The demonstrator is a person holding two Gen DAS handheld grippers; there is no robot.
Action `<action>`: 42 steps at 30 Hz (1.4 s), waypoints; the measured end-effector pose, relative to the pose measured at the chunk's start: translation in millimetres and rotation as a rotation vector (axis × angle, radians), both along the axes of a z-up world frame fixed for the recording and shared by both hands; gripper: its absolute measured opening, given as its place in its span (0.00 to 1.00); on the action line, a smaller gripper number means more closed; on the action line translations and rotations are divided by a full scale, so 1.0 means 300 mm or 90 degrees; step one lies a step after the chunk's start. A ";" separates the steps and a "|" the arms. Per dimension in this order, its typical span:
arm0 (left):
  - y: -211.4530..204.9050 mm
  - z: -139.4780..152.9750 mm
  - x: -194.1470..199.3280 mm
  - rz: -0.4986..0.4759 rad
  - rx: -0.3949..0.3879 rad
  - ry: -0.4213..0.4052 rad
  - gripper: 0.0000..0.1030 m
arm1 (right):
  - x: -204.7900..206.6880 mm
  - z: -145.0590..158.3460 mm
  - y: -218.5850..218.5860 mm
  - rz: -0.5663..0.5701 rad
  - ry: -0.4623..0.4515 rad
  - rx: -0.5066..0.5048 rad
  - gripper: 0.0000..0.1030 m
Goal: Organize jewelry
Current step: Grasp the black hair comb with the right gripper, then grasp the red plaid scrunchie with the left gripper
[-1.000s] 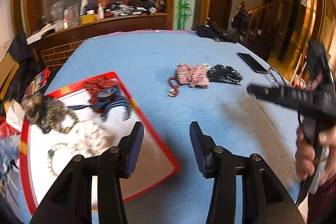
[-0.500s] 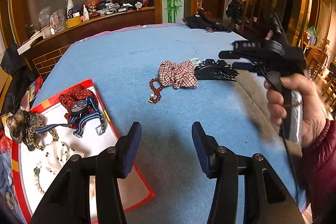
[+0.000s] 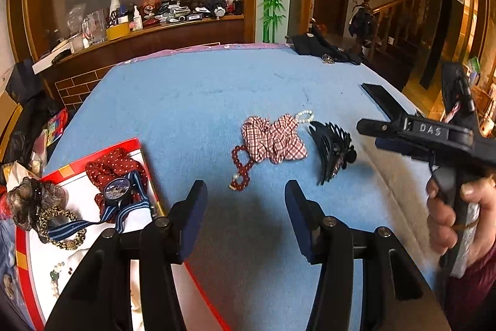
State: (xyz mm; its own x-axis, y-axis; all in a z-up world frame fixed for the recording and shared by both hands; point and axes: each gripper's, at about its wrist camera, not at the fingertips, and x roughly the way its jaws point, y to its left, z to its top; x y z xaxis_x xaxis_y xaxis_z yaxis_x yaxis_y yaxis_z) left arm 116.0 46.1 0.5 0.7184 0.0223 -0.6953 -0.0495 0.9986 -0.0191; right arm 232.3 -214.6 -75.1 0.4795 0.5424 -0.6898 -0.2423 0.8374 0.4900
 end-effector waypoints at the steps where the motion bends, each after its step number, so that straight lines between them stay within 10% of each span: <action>1: 0.001 0.001 0.006 0.003 -0.001 0.000 0.49 | 0.005 -0.005 0.001 -0.011 0.002 0.004 0.72; 10: 0.020 -0.006 0.065 0.027 -0.012 0.010 0.52 | 0.001 -0.035 0.207 0.000 0.015 -0.093 0.78; 14: 0.013 -0.016 0.094 0.029 -0.018 0.020 0.58 | 0.020 -0.069 0.224 0.004 0.021 -0.153 0.49; 32: -0.104 -0.205 0.526 0.037 -0.041 0.190 0.74 | 0.041 -0.005 0.025 -0.094 0.007 -0.073 0.41; 35: -0.130 -0.220 0.523 0.044 0.006 0.162 0.50 | 0.037 -0.004 0.031 -0.090 0.006 -0.070 0.41; 36: -0.133 -0.220 0.512 0.046 0.016 0.151 0.19 | 0.036 -0.005 0.030 -0.089 0.006 -0.069 0.41; 42: -0.125 -0.161 0.341 0.050 0.011 0.067 0.14 | 0.023 0.004 0.044 -0.076 -0.002 -0.065 0.41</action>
State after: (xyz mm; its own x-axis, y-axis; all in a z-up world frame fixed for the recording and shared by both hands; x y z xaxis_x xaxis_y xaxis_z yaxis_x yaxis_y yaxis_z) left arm 218.3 8.7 -47.7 0.6368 0.0881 -0.7659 -0.1278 0.9918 0.0078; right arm 239.2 -201.6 -73.8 0.5389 0.4085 -0.7367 -0.1392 0.9057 0.4004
